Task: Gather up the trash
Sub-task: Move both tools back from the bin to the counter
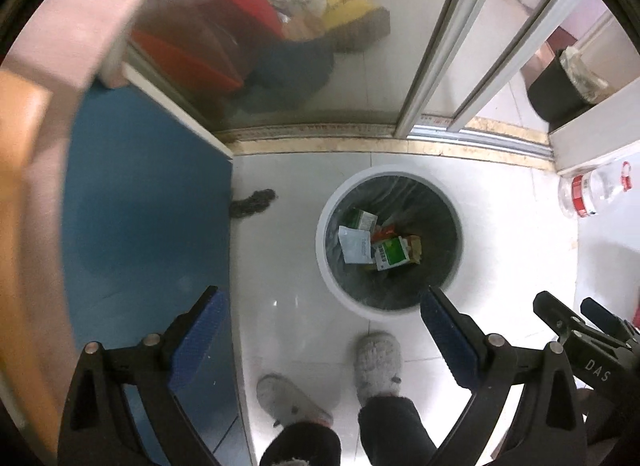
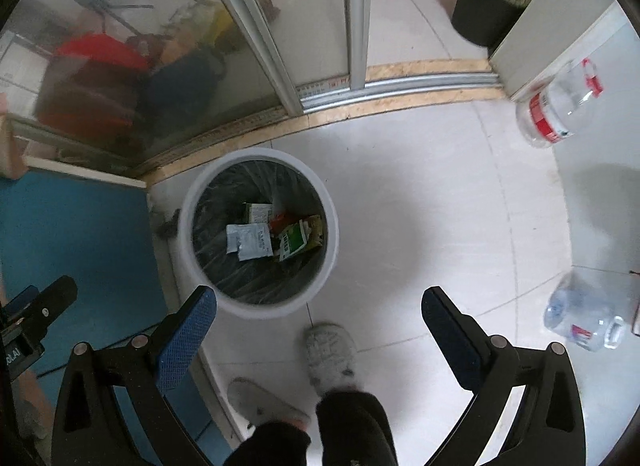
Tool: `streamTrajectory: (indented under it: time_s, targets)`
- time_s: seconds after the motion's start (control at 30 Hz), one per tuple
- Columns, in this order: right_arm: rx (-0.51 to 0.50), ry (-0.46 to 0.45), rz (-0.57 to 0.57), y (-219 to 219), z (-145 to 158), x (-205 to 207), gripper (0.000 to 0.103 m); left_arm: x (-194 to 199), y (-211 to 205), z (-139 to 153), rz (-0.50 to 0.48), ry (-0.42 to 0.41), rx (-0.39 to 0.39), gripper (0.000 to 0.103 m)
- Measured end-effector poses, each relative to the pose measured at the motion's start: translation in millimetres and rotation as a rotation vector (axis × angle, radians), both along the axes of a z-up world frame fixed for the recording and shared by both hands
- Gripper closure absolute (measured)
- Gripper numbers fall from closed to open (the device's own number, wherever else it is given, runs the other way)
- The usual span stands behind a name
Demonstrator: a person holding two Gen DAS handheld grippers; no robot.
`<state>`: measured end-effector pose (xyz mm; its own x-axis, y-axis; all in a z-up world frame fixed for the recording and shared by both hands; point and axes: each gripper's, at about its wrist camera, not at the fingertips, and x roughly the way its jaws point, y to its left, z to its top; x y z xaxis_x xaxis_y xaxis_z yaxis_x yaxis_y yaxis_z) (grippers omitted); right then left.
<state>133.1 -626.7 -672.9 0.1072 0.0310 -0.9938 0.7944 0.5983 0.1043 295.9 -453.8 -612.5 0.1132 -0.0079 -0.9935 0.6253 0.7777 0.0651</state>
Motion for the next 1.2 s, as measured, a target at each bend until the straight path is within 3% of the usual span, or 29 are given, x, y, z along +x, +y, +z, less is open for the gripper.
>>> streamTrajectory:
  time_s: [0.03, 0.4, 0.6, 0.77, 0.93, 1.1, 1.2]
  targets:
    - [-0.030, -0.001, 0.018, 5.3, 38.6, -5.3, 0.000, -2.3, 1.3, 12.3, 0.005, -0.002, -0.004, 0.004]
    - [-0.127, -0.084, 0.083, 32.9, 250.4, -51.1, 0.000, -58.0, 23.5, 192.0, 0.015, -0.066, -0.070, 0.004]
    - [-0.180, -0.145, 0.105, 42.4, 346.3, -73.6, 0.000, -73.4, 37.0, 273.5, 0.052, -0.101, -0.125, 0.004]
    - [-0.205, -0.177, 0.120, 49.5, 390.7, -80.4, 0.000, -84.4, 52.6, 311.7, 0.083, -0.112, -0.160, 0.004]
    - [-0.147, -0.224, 0.119, 58.1, 418.2, -72.6, 0.000, -83.5, 66.1, 338.1, 0.117, -0.147, -0.145, 0.004]
    - [-0.103, -0.270, 0.186, 85.1, 434.8, -29.9, 0.000, -52.5, 109.2, 369.9, 0.215, -0.244, -0.159, 0.004]
    - [-0.072, -0.299, 0.271, 122.0, 442.4, 13.4, 0.000, -24.1, 160.9, 384.7, 0.319, -0.277, -0.163, 0.004]
